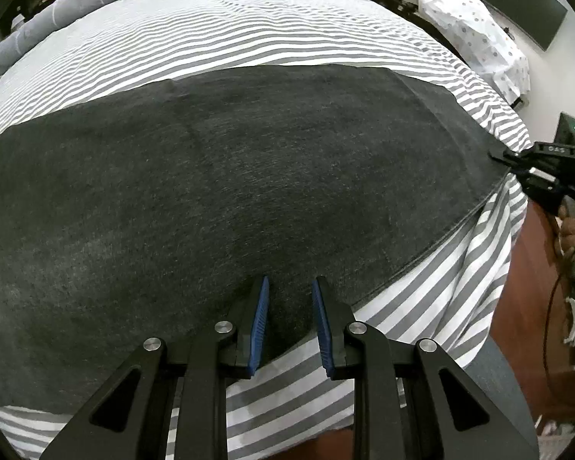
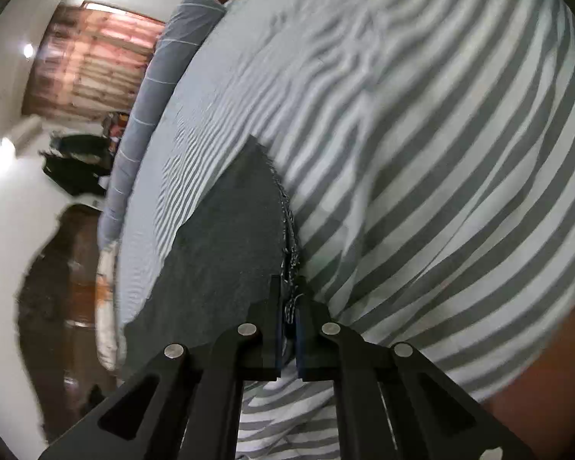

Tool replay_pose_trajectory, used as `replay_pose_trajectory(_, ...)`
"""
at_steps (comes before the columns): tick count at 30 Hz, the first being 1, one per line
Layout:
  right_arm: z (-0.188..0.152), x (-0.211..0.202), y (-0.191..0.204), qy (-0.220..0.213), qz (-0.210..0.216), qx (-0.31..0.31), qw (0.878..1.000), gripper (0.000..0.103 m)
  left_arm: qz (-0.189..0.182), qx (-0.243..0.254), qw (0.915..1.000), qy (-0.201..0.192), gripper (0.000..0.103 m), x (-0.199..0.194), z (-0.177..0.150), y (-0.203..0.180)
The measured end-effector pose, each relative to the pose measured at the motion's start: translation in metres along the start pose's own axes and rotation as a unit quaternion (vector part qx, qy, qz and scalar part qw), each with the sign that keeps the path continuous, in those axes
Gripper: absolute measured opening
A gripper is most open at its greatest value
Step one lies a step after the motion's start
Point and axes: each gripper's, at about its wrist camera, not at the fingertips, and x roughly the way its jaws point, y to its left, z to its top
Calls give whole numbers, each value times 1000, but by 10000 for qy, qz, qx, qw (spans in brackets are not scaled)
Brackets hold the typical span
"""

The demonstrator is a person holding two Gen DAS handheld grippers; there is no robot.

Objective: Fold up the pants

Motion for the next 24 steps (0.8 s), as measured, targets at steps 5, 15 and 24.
replay_pose_trajectory(5, 1, -20, 49, -193, 187, -329, 9991, 5, -519, -533, 9972, 8, 25, -6, 1, 21)
replay_pose_trajectory(15, -30, 34, 198, 569, 811, -1678, 9808, 5, -862, -1761, 9770, -841, 25, -85, 2, 123)
replay_pose_trajectory(24, -132, 144, 279, 1695, 924, -2528, 9481, 6, -784, -2308, 9650, -965, 26, -120, -36, 208)
